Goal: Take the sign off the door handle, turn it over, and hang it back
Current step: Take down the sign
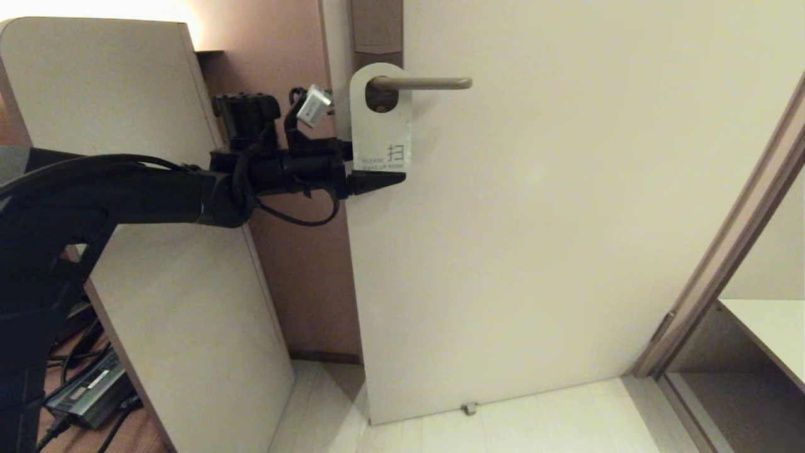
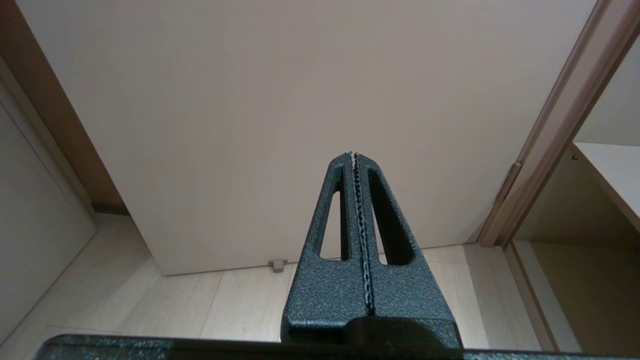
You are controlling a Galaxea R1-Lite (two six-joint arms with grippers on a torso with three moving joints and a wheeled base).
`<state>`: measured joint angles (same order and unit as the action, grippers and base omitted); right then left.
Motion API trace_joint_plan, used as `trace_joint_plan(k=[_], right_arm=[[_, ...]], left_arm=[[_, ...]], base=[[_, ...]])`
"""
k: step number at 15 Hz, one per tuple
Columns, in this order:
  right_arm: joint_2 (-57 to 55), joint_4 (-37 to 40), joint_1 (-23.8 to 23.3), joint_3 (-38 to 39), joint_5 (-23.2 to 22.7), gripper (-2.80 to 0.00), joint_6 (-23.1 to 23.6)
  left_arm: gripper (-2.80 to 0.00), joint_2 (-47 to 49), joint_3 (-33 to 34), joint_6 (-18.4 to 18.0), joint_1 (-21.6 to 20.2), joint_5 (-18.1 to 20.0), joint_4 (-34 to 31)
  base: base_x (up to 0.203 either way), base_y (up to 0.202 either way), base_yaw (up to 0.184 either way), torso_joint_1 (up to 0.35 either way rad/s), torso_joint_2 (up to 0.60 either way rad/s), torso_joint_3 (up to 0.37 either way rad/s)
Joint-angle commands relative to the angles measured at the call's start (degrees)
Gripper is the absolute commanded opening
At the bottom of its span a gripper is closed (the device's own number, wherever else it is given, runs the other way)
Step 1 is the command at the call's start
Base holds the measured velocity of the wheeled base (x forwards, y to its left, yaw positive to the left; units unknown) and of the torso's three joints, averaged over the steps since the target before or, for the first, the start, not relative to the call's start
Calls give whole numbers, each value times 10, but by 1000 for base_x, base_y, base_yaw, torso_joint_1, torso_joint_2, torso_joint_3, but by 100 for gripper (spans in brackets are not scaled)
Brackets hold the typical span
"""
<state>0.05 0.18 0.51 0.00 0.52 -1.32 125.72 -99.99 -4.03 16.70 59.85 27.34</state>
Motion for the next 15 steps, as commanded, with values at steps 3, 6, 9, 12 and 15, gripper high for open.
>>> trace_joint_plan(k=[3,6,9,12,15], right_arm=[[0,0,0,0,0,-280,0],[0,0,0,0,0,-280,0],[0,0,0,0,0,-280,0],[0,0,0,0,0,-280,0],[0,0,0,0,0,-280,0]], left_arm=[[0,7,-13,0,8,4,2],[0,8,-13,-1,8,4,3],[-280,9,-13,-1,8,4,3],[-280,8,-13,-1,8,4,3],[-280,6,-13,-1,9,3,3]], base=[[0,0,0,0,0,0],[0,0,0,0,0,0],[0,0,0,0,0,0],[0,0,0,0,0,0],[0,0,0,0,0,0]])
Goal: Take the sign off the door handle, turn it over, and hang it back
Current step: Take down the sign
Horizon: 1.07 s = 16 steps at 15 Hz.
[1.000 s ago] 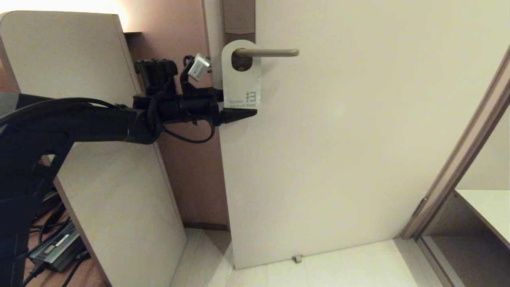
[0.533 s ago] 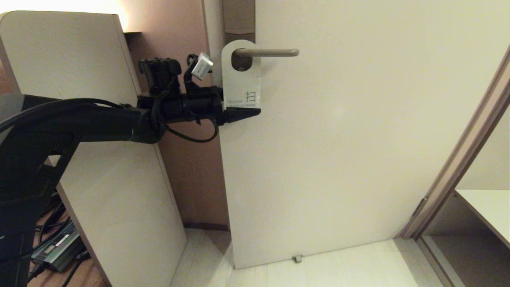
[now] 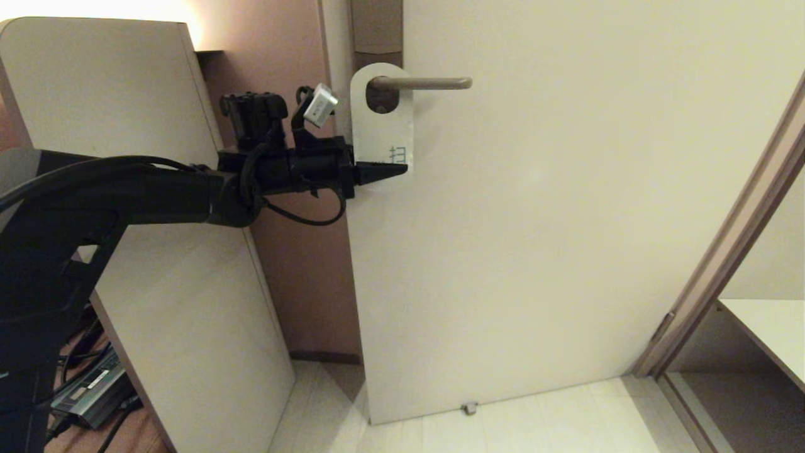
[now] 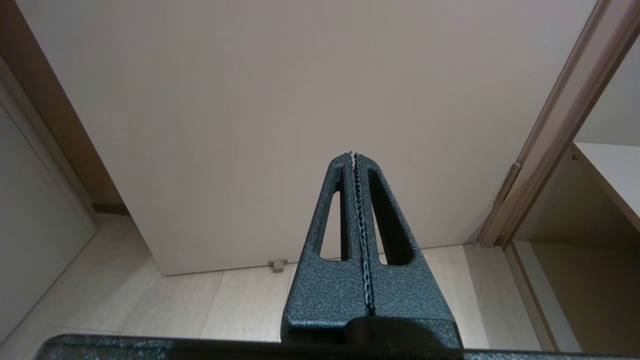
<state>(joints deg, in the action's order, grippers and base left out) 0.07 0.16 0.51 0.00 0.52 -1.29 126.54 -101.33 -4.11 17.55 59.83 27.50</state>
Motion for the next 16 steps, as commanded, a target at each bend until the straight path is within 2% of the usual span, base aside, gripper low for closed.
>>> trace_joint_plan(k=[1,8,16], right_arm=[[-1,0,0,0,0,-280,0],[-1,0,0,0,0,-280,0],[-1,0,0,0,1,-280,0]], left_arm=[[-280,-2,0,0,-1,2,2],[-280,-6,1,-3,0,2,2],[-280,-14,3,-7,17,-74,2]], base=[[0,0,0,0,0,0],[0,0,0,0,0,0],[0,0,0,0,0,0]])
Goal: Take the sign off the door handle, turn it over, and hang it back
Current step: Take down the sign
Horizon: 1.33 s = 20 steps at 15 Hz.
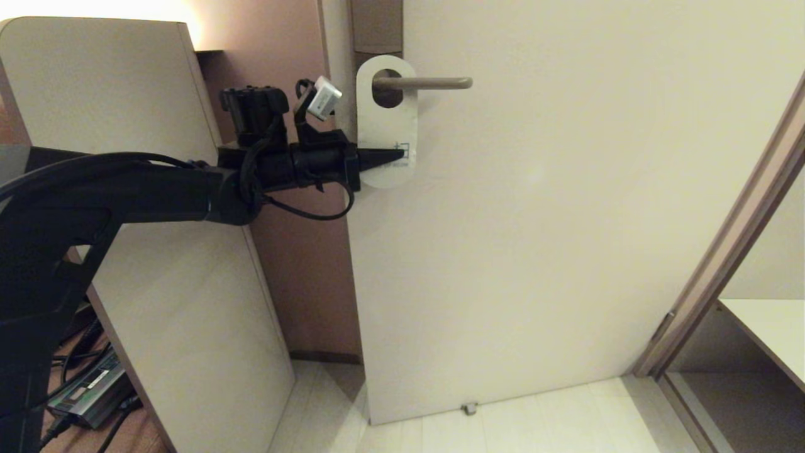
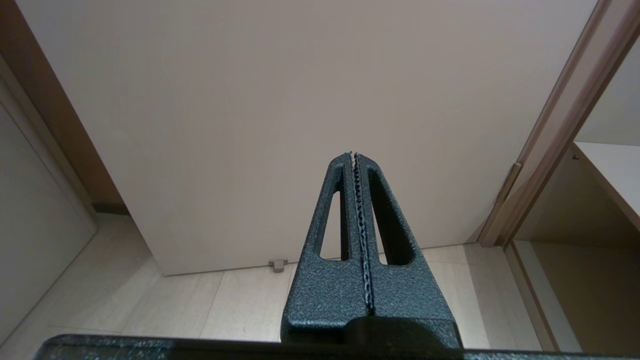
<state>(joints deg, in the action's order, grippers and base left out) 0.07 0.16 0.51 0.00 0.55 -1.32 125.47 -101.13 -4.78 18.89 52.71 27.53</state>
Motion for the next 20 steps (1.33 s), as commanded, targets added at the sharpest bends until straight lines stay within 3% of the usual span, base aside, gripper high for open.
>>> trace_joint_plan(k=[1,7,11,20], right_arm=[[-1,0,0,0,0,-280,0],[-1,0,0,0,0,-280,0],[-1,0,0,0,0,-280,0],[-1,0,0,0,0,-280,0]], left_arm=[[-280,-5,1,-1,6,-12,2],[-280,-19,7,-6,23,-66,2],[-280,-49,61,-24,41,-95,2],[-280,-64,74,-40,89,-214,2]], base=[[0,0,0,0,0,0],[0,0,0,0,0,0],[0,0,0,0,0,0],[0,0,0,0,0,0]])
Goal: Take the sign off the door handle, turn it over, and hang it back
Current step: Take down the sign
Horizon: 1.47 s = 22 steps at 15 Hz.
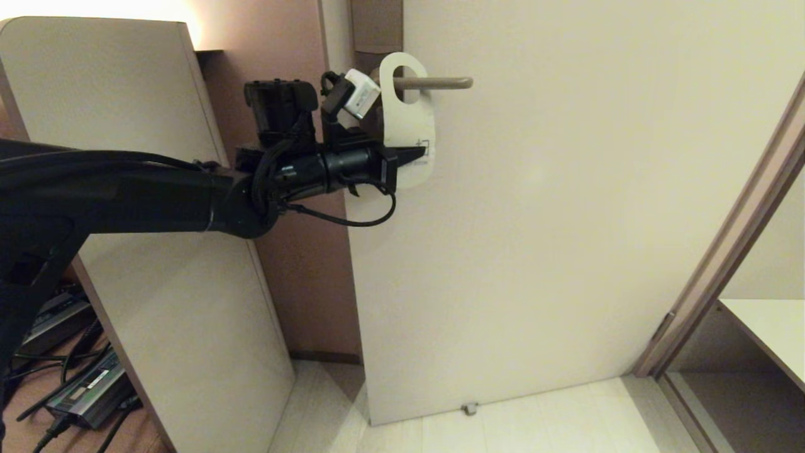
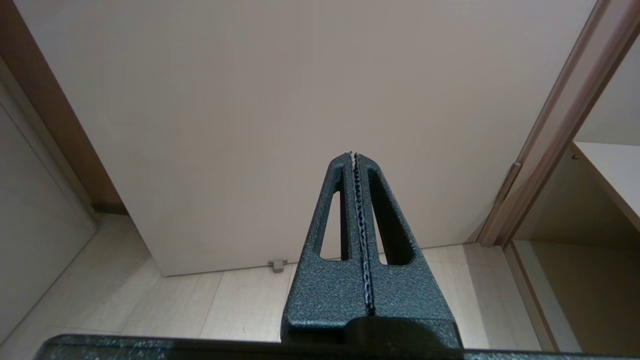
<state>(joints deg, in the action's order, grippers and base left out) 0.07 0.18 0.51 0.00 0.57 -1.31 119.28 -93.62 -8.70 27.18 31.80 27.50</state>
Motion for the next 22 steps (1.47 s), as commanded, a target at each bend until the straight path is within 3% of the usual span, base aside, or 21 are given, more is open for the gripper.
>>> trace_joint_plan(k=[1,16,22], right_arm=[[-1,0,0,0,0,-280,0],[-1,0,0,0,0,-280,0],[-1,0,0,0,0,-280,0]], left_arm=[[-280,-1,-2,-1,13,-16,2],[-280,-9,-3,-10,74,-225,-1],[-280,0,-7,-18,94,-284,1]], base=[[0,0,0,0,0,0],[0,0,0,0,0,0],[0,0,0,0,0,0]])
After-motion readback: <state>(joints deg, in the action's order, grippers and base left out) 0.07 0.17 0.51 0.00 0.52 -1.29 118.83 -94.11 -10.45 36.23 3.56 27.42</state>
